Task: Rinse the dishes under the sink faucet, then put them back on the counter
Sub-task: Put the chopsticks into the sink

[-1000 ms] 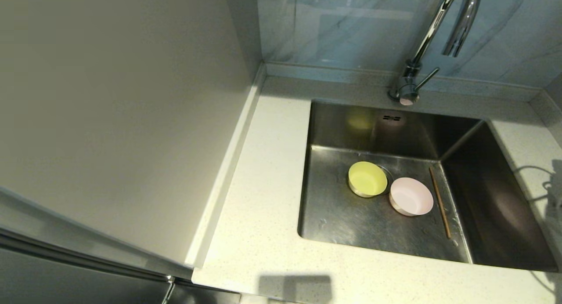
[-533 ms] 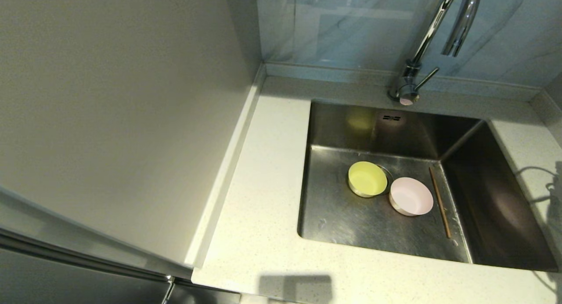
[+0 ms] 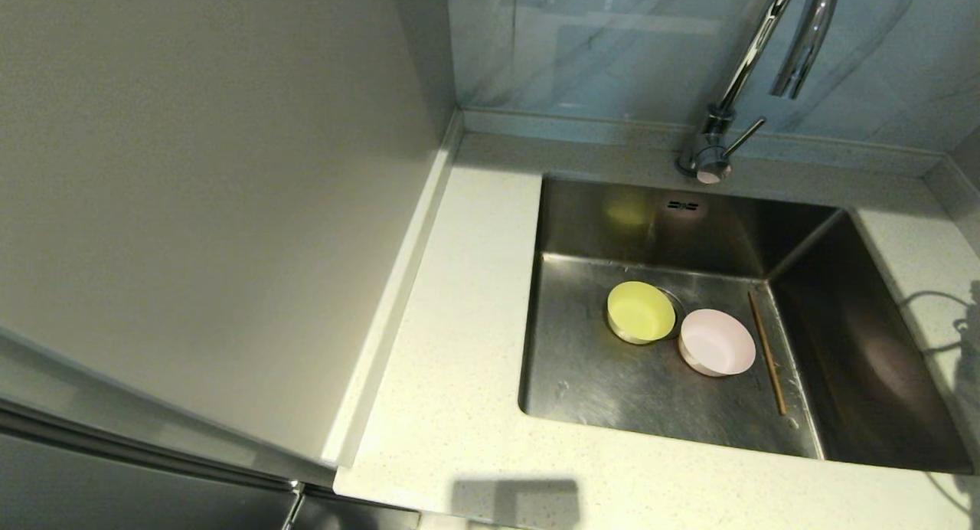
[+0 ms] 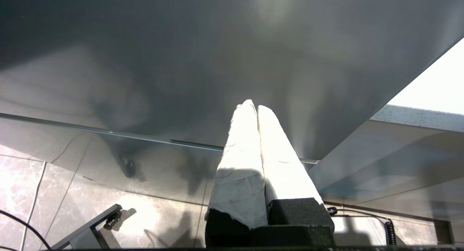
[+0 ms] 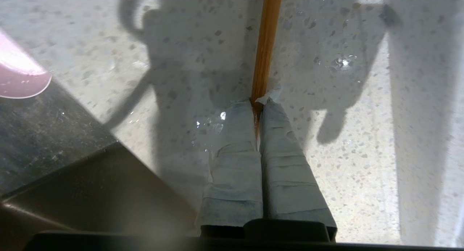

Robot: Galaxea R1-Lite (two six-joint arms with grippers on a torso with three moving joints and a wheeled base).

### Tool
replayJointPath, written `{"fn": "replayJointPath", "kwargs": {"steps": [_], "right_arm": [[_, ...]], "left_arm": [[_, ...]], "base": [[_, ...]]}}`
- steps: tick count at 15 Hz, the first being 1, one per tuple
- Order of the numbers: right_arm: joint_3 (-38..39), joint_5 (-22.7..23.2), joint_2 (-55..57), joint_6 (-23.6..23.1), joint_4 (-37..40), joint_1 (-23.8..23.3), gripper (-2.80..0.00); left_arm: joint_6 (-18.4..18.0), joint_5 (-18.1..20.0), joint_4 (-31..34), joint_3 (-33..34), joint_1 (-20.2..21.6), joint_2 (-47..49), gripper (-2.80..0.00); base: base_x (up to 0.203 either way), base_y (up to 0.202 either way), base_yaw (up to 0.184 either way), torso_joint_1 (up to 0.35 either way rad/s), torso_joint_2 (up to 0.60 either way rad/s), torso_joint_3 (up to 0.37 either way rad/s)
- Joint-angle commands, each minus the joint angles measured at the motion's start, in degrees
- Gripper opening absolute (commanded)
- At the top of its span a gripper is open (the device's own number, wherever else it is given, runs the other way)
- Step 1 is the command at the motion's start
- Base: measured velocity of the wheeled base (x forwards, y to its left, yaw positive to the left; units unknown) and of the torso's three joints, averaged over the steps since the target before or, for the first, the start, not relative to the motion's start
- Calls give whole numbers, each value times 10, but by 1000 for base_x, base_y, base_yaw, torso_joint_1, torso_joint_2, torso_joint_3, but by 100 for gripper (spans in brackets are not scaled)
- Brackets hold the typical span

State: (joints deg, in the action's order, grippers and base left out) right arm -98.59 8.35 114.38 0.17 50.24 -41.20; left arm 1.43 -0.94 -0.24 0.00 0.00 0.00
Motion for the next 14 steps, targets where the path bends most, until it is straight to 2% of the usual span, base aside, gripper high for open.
{"fn": "replayJointPath", "kwargs": {"steps": [1,5,7,10,14], "right_arm": [[4,1,-19,-2,5,2,-280],[24,0,-52,-5,7,19,-280],[29,0,-69,-5,16,45,-280],[31,-7,-84,-4,21,120,-280],[35,-57,-80,18,21,234,-280]], "left_arm": [[1,0,0,0,0,-2,-280],[1,0,0,0,0,-2,-280],[1,0,0,0,0,-2,-280],[1,0,0,0,0,-2,-280],[1,0,0,0,0,-2,-280]], "base": [[0,0,0,0,0,0],[0,0,0,0,0,0],[0,0,0,0,0,0],[0,0,0,0,0,0],[0,0,0,0,0,0]]}}
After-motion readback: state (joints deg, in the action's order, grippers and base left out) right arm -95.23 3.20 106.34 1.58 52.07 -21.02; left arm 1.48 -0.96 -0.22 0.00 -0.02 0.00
